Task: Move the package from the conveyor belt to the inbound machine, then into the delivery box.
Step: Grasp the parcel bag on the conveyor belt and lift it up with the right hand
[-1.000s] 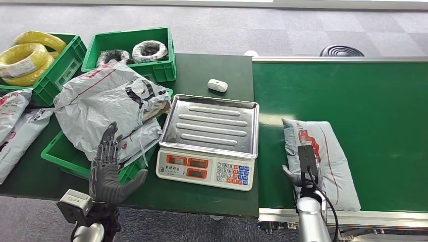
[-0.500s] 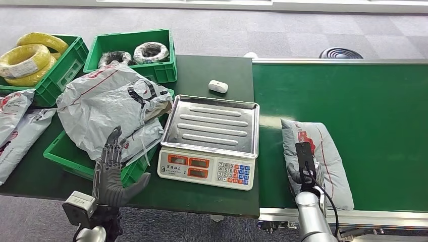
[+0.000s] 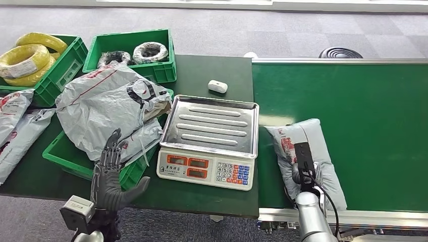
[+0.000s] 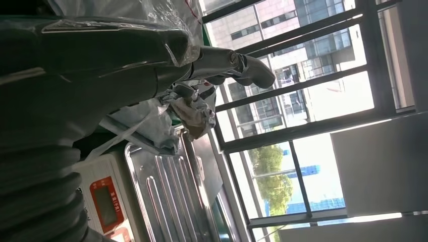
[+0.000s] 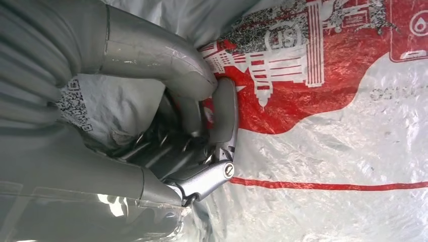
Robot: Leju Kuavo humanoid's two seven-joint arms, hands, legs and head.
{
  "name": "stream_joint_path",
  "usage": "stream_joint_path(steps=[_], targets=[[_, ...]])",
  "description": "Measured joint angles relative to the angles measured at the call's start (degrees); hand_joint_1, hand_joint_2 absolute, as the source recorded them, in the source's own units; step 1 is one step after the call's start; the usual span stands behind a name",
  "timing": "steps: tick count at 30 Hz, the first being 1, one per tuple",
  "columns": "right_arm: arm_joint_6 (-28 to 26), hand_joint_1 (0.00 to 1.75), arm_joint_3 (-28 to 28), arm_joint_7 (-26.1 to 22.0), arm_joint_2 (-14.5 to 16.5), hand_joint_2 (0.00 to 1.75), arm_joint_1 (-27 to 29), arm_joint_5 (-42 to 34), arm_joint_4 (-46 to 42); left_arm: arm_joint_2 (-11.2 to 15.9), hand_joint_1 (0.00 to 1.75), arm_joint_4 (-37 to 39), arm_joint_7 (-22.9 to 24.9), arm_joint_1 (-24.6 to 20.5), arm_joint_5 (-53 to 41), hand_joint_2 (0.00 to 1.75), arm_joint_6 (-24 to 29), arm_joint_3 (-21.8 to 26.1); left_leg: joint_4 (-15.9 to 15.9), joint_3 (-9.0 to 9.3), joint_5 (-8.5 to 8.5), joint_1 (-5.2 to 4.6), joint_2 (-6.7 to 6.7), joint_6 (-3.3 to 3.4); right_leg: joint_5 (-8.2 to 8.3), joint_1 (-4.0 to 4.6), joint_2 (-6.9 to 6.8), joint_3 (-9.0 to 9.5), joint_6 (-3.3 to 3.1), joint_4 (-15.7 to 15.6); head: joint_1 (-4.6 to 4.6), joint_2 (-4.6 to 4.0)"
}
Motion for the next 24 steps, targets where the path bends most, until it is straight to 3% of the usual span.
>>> stream_joint_path(steps=[7,14,17,19,24], targets=[[3.05,1.75,2.15,-5.05,1.22,1.75,3.44,-1.73,-5.16,0.07,0.0,0.01,-0.7,0.77,0.23,1.75,0.13,0.22,0.0,-0.1,0.0,0.0,-0.02,0.0,0.0,0.0,-0.01,-0.03,0.0,0.01,0.0,0.0],[2.44,1.75,10.29,-4.19,3.15,1.75,13.44,-1.66,-34.38,-0.5,0.0,-0.25,-1.33,2.6,-1.12,1.75,-0.14,0.32,0.0,-0.48,0.01,0.0,-0.01,-0.01,0.0,-0.01,-0.02,-0.43,-0.01,0.05,-0.02,-0.01],[2.31,1.75,12.19,-3.83,3.22,1.75,15.28,-1.69,-41.92,-0.74,0.0,-0.38,-1.38,2.88,-1.34,1.75,-0.18,0.34,0.0,-0.55,0.01,0.0,-0.01,-0.01,0.0,-0.01,-0.02,-0.48,-0.01,0.04,-0.01,-0.01],[1.08,1.75,12.92,-4.62,3.25,1.75,16.1,-1.48,-44.73,-0.86,0.0,-0.5,-1.48,2.93,-1.44,1.75,-0.26,0.35,0.0,-0.56,0.01,-0.01,-0.02,-0.01,0.0,-0.02,-0.02,-0.48,-0.01,0.04,-0.01,-0.01],[-7.96,1.75,14.27,-8.2,3.16,1.75,17.46,2.34,-54.05,-1.5,0.0,-0.52,-1.98,2.8,-1.88,1.75,-1.17,0.33,0.0,-0.55,0.02,-0.03,-0.03,0.0,0.01,-0.04,-0.01,-0.47,-0.01,0.04,-0.01,0.0]])
